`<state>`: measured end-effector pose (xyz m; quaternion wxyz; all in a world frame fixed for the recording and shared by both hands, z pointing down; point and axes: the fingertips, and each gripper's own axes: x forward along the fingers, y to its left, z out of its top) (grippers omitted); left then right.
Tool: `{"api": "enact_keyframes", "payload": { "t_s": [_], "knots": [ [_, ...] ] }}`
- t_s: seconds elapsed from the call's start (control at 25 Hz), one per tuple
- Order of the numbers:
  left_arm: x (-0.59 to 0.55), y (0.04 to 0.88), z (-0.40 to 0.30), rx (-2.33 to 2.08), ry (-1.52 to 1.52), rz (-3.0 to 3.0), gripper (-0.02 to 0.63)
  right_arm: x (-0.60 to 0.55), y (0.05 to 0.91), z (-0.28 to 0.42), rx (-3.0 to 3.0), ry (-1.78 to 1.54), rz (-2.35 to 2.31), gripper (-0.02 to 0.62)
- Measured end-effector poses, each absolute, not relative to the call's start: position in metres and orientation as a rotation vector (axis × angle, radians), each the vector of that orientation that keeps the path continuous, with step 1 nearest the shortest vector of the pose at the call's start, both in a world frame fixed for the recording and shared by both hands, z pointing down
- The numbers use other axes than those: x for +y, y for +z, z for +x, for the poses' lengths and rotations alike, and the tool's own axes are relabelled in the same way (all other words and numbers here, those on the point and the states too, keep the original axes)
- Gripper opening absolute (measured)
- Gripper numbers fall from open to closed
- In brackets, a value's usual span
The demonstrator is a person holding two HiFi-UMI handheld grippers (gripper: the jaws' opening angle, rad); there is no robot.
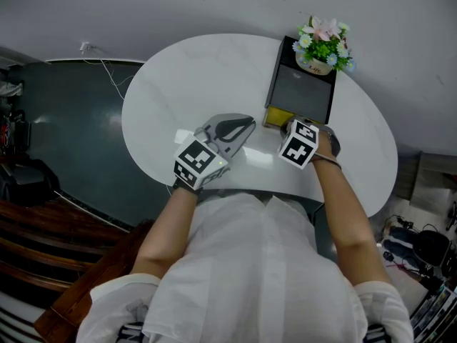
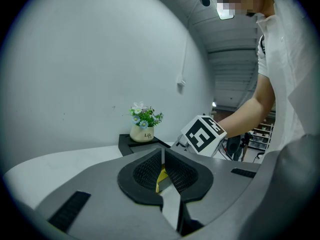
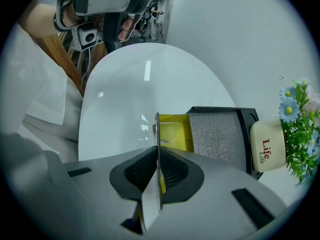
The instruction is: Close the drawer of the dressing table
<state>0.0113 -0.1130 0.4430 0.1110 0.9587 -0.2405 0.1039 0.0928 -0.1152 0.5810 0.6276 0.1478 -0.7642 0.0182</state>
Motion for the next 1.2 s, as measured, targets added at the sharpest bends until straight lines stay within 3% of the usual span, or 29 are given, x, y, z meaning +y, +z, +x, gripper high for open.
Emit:
{"api": "enact_keyframes", "payload": {
  "t_s": [1.2],
  "knots": [
    [-0.125,0.448,0.013,-0.706,0.319,2.806,0.02,-0.156,0.581,0.103,-1.726,0.0,0.424,0.021]
  ]
}}
